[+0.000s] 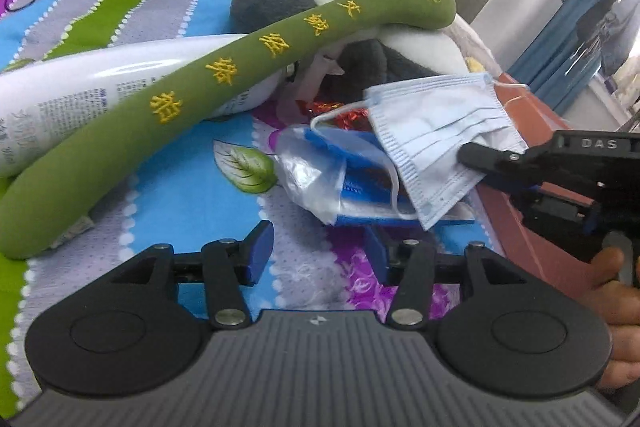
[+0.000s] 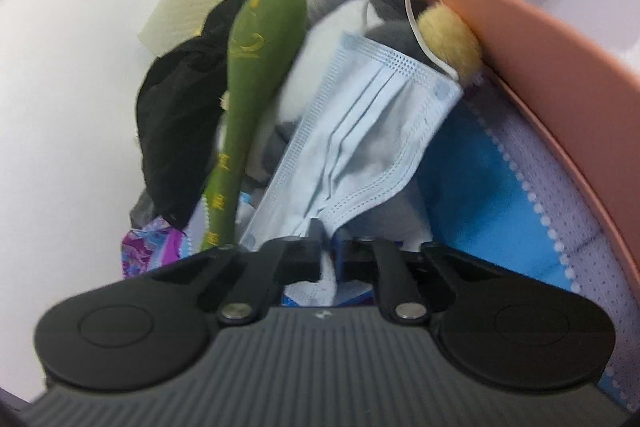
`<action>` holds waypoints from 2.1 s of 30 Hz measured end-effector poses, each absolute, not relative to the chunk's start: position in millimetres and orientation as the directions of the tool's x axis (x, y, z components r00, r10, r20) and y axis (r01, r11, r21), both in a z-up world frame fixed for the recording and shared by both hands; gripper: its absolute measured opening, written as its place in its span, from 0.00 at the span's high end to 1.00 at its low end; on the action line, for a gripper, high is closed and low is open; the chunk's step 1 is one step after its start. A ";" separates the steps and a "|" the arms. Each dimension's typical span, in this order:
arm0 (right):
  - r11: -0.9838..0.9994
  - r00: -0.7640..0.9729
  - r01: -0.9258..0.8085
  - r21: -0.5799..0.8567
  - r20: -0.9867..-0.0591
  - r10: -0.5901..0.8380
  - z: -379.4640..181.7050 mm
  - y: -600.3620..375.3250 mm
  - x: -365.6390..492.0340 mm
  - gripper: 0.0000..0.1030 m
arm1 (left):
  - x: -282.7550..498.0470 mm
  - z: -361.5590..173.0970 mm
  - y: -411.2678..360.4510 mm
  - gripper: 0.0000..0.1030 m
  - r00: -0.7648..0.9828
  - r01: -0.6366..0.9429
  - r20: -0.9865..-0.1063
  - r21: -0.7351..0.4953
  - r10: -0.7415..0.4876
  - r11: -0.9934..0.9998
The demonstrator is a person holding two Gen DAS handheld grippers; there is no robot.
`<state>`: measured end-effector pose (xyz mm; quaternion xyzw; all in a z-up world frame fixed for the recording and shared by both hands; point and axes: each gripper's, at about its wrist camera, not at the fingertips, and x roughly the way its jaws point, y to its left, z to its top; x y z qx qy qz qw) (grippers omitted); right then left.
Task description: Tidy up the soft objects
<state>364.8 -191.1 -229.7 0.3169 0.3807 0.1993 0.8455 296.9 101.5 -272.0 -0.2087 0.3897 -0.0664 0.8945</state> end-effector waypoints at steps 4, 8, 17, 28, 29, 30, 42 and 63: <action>0.723 0.659 -0.113 0.681 -0.493 0.568 -216.5 -199.3 362.9 0.94 | 300.2 -272.0 104.1 0.45 0.700 -0.071 -0.653 -0.468 -0.291 0.881; 0.722 0.667 -0.118 0.682 -0.484 0.567 -210.1 -204.8 362.0 0.94 | 302.6 -273.5 109.8 0.45 0.706 -0.098 -0.636 -0.525 -0.313 0.845; 0.722 0.672 -0.138 0.678 -0.471 0.571 -197.1 -214.7 351.7 0.94 | 312.9 -278.3 95.9 0.74 0.691 -0.146 -0.676 -0.479 -0.258 0.865; 0.772 0.654 -0.155 0.616 -0.522 0.548 -184.9 -216.3 311.7 0.94 | 266.4 -248.4 86.5 0.84 0.686 -0.229 -0.704 -0.450 -0.184 0.863; 0.777 0.650 -0.154 0.611 -0.529 0.545 -184.6 -217.4 304.7 0.94 | 258.1 -246.2 85.9 0.84 0.686 -0.238 -0.705 -0.451 -0.179 0.860; 0.778 0.647 -0.155 0.609 -0.533 0.546 -184.5 -218.0 298.5 0.94 | 248.6 -243.9 86.0 0.84 0.688 -0.250 -0.705 -0.456 -0.175 0.854; 0.820 0.586 -0.151 0.551 -0.618 0.524 -195.3 -229.3 216.5 0.94 | 144.9 -216.1 84.4 0.84 0.685 -0.347 -0.728 -0.365 -0.033 0.864; 0.902 0.597 -0.098 0.420 -0.700 0.391 -224.2 -268.9 168.8 0.94 | 99.1 -220.2 33.1 0.81 0.572 -0.245 -0.816 -0.269 -0.085 0.931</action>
